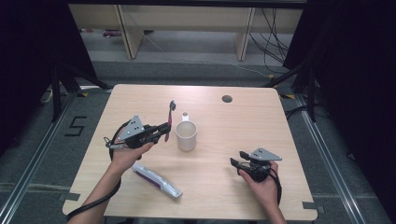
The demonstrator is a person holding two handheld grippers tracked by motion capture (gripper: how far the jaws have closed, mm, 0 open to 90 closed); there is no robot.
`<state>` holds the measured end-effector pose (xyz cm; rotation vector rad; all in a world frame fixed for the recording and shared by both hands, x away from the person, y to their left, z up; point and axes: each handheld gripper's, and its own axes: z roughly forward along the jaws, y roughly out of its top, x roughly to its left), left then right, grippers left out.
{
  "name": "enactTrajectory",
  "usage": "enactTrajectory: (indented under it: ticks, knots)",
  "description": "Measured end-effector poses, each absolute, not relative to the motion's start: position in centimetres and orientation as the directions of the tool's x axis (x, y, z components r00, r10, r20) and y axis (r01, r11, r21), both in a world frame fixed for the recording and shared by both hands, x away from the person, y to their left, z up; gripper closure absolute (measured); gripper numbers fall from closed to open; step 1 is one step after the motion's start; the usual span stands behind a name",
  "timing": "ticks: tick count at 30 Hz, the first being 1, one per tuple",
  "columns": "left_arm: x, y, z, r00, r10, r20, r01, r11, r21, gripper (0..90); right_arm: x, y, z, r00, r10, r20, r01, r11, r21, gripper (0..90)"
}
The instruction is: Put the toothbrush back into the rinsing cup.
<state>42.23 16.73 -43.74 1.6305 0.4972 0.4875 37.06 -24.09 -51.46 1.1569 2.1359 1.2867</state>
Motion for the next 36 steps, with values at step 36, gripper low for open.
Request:
enactTrajectory:
  ticks: [36]
  knots:
    - [44.5,15.4,-42.0,0.77,0.638,-0.019,0.03,-0.006,1.0,83.7,36.6,-24.2,-51.3,-0.585,0.806,0.087,0.435,0.221,0.873,48.2]
